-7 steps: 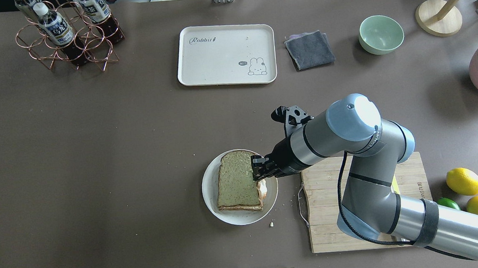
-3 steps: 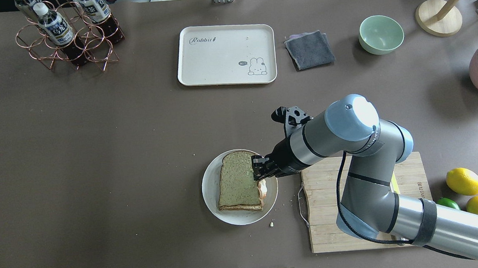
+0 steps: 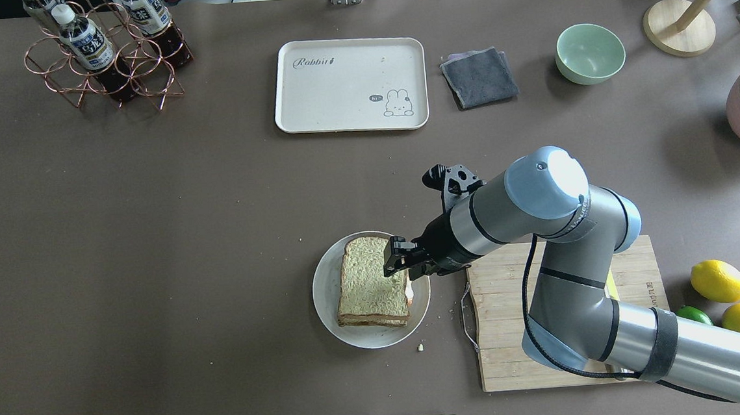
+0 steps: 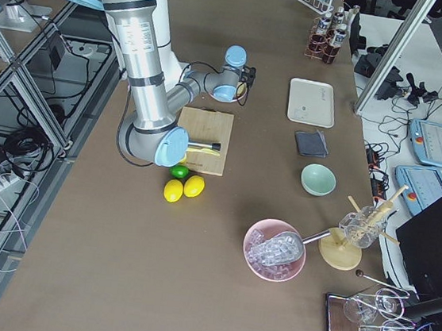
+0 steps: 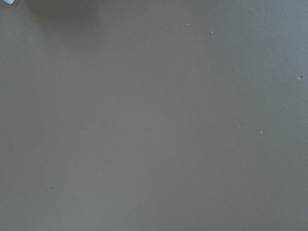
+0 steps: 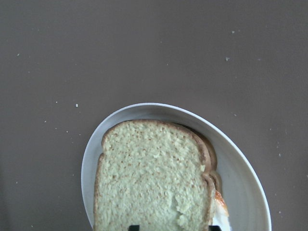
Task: Make sandwich and place on tray
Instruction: 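Open the right gripper and withdraw the right arm to rest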
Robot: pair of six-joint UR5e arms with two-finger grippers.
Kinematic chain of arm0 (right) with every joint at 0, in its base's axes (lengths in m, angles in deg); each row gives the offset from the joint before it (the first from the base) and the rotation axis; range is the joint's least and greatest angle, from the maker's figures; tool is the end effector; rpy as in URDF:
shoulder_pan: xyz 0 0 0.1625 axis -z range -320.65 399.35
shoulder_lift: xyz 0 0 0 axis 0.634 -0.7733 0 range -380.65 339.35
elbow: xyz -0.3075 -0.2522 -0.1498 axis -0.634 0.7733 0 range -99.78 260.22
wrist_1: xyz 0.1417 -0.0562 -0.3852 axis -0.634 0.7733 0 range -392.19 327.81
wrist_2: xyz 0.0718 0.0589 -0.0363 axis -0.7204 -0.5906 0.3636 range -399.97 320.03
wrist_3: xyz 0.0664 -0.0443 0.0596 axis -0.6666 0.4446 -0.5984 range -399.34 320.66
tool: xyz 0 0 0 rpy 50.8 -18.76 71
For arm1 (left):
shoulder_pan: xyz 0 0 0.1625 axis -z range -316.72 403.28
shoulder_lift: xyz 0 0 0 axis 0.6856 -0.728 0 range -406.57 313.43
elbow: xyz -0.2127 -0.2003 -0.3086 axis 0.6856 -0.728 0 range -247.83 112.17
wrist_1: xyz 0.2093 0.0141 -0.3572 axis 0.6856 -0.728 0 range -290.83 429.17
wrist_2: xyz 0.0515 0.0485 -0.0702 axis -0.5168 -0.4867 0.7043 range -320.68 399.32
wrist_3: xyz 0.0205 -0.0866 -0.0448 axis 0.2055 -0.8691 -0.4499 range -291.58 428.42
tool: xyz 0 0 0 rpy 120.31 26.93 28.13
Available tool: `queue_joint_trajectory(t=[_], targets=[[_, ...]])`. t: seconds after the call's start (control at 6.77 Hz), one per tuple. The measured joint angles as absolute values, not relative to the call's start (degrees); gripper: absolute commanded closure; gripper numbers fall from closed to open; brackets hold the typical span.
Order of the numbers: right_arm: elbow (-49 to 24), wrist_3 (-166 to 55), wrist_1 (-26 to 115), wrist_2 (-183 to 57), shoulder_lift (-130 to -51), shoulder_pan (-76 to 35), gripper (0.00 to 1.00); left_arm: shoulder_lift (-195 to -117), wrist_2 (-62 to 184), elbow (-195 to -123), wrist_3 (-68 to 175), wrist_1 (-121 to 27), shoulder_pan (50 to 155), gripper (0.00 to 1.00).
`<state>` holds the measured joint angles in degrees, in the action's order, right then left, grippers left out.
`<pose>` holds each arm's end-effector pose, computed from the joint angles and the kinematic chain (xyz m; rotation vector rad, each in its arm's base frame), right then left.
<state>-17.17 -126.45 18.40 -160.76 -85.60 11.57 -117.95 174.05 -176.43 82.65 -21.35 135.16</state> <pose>-0.5131 -0.3633 0.2691 -0.1242 -1.2940 0.0346 -0.0747 -0.3546 0.6352 0.1180 0.7732 0.2079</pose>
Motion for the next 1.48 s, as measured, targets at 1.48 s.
queue_joint_trajectory(t=[1.48], targets=[[-28.82,-117.83,18.88,-177.31,-105.82,-9.4,0.0,-119.25,183.24,-183.41,50.96,-36.58,123.16,0.03]])
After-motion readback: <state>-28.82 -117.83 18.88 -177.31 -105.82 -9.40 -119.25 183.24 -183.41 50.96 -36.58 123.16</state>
